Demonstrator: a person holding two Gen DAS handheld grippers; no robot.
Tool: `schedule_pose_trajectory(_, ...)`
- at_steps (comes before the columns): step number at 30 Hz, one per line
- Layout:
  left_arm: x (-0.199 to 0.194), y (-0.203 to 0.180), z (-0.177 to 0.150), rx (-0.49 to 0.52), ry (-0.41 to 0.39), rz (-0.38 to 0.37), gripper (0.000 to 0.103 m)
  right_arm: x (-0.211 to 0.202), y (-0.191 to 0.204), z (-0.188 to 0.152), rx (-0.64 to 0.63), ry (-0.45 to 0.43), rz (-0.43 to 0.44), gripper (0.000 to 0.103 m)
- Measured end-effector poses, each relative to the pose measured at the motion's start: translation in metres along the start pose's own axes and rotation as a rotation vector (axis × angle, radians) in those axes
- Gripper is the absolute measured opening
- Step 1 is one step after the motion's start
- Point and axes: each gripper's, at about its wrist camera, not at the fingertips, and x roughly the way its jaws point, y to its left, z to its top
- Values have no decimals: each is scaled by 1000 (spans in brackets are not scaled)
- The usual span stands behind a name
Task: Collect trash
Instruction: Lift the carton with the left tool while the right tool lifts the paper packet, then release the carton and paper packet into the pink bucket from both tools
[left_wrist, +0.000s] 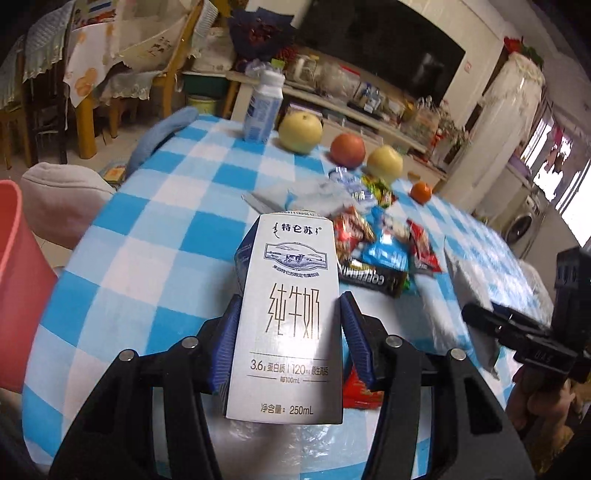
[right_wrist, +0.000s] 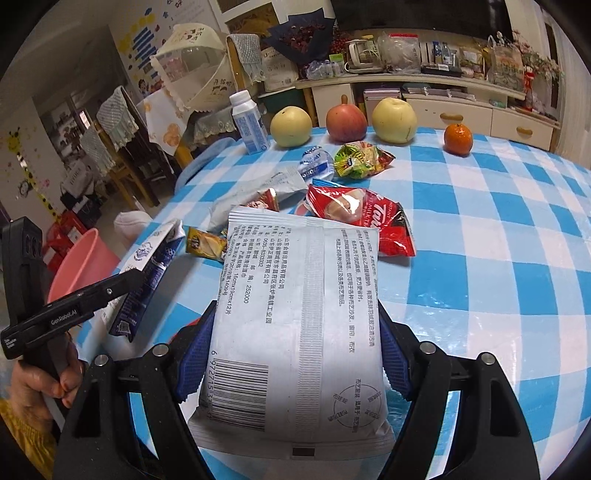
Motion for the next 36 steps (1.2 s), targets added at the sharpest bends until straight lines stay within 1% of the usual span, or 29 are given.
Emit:
schedule_pose_trajectory(5,-23,16,12,-44,-71,-6,54,-1,8,2,63,7,68,77)
schedule_pose_trajectory(12,-54,50,22,-132,-165,18,54,-3,33,7,142,12,211,77)
schedule_pose_trajectory(16,-73,76,26,-188,-225,61,54,-2,59,14,163,19,278,77)
schedule_pose_trajectory(19,-88,96,27,-234,-268,89,54,0,83,22,158,23,310,77)
schedule_pose_trajectory(22,-101,118,26,-281,-307,135,54,4,114,29,133,36,341,78)
schedule_pose_trajectory(27,-124,164,22,-398,-372,216,54,21,175,45,77,64,401,78)
schedule_pose_trajectory(30,-136,185,20,-445,-410,268,54,35,224,55,18,89,438,78)
schedule_pose_trajectory(32,-145,202,18,-495,-442,294,54,43,254,60,-18,100,456,78)
schedule_pose_trajectory(34,-150,216,16,-539,-458,311,54,51,286,65,-58,106,477,78)
schedule_pose_trajectory(36,-152,229,14,-580,-458,328,54,59,316,69,-98,107,493,78)
